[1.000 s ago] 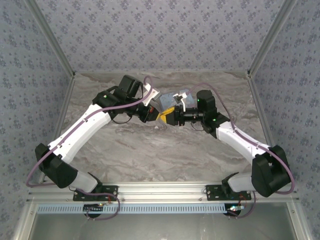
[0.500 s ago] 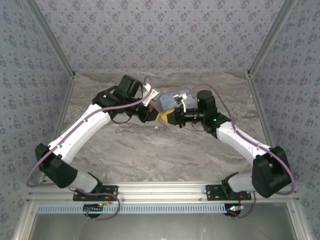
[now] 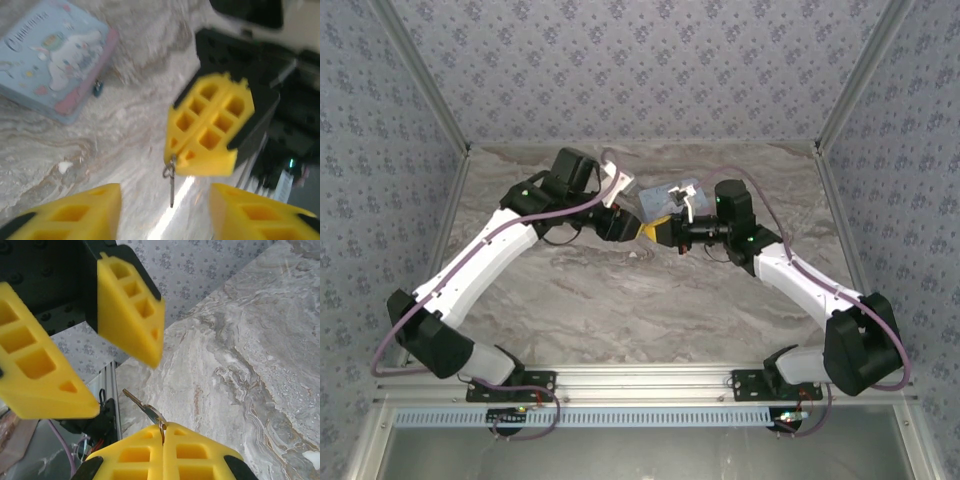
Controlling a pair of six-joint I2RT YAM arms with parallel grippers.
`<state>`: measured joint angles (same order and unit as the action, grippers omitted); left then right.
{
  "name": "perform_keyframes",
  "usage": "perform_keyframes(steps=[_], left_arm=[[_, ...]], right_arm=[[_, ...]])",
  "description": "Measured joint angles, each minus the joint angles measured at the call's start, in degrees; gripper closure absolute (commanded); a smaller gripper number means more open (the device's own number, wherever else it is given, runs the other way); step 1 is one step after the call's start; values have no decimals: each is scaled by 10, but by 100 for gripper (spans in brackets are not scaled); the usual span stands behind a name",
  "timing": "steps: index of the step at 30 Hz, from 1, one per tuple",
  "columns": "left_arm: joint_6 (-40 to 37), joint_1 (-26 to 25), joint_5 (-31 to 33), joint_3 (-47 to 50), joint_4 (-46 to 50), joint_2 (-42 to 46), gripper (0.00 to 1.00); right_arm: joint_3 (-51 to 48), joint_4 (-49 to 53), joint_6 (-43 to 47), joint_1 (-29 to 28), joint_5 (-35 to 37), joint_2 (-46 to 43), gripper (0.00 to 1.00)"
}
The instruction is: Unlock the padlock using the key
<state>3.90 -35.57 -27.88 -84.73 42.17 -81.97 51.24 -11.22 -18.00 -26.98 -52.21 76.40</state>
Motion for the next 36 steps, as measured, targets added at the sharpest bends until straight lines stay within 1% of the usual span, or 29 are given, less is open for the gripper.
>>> perform_keyframes(steps=[2, 4, 9, 13, 17, 21, 27, 30, 33, 36], left_arm=[[35, 11, 2, 42, -57, 30, 30], [83, 18, 10, 95, -127, 70, 26], [207, 18, 41, 223, -321, 153, 24], [283, 18, 68, 296, -444, 178, 24], [328, 16, 81, 317, -500, 174, 24], [348, 5, 86, 317, -541, 167, 25], [358, -4, 93, 317, -565, 147, 31], [359, -5, 93, 316, -565, 138, 38], [360, -5, 93, 312, -565, 130, 49], [359, -5, 92, 306, -564, 127, 63]], right_arm=[[-5, -28, -31, 2, 13, 0, 100], [-15, -63, -72, 4, 31, -2, 100], [-41, -146, -186, 4, 87, -3, 100], [-45, -200, -273, 3, 124, -2, 100], [-45, -226, -320, -10, 146, -1, 100], [-38, -224, -331, -28, 156, 2, 100], [-30, -224, -338, -44, 161, 7, 100], [-27, -224, -339, -48, 161, 7, 100], [-22, -224, -339, -52, 161, 8, 100], [-18, -224, -339, -56, 160, 10, 100]])
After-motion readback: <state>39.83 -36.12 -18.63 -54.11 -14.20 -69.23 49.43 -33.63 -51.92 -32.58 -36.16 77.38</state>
